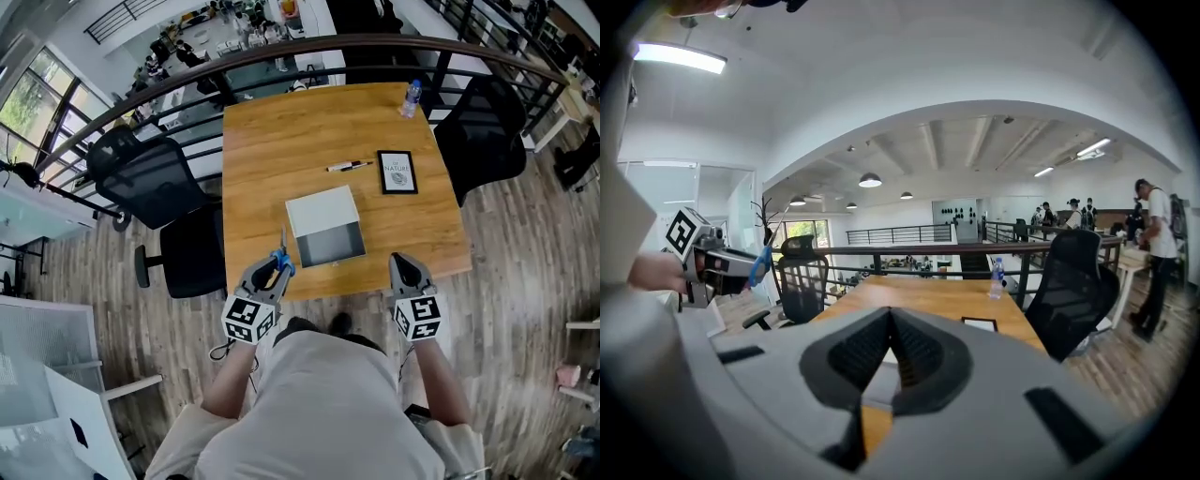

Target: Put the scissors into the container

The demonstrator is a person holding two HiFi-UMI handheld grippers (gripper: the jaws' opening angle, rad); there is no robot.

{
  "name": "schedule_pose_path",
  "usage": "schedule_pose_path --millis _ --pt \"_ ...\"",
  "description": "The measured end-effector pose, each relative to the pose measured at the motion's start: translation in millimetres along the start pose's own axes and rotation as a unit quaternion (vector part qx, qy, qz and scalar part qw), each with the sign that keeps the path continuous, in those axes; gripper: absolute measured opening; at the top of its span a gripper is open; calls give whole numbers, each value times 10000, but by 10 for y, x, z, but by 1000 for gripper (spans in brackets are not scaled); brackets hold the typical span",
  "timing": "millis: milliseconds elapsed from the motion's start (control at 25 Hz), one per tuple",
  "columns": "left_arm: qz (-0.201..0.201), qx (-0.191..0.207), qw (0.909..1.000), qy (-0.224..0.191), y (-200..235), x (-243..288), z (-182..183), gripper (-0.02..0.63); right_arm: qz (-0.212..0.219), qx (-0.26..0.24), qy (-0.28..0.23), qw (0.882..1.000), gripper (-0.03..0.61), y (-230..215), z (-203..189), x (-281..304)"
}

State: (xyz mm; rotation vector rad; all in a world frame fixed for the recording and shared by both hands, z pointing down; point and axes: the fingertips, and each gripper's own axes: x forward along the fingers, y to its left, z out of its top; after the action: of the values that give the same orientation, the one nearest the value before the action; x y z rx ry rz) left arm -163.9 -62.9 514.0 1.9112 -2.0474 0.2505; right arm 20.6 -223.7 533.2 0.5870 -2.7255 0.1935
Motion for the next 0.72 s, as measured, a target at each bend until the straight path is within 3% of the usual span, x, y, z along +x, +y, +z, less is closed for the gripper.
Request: schedule_pose_path --millis 320,720 --pt "-264 37 9996 137 35 287 -7 78 -160 138 135 9997 3 -67 -144 52" --pt "-947 350 9935 526 234 716 -109 77 -544 404 317 9972 3 -30 -205 208"
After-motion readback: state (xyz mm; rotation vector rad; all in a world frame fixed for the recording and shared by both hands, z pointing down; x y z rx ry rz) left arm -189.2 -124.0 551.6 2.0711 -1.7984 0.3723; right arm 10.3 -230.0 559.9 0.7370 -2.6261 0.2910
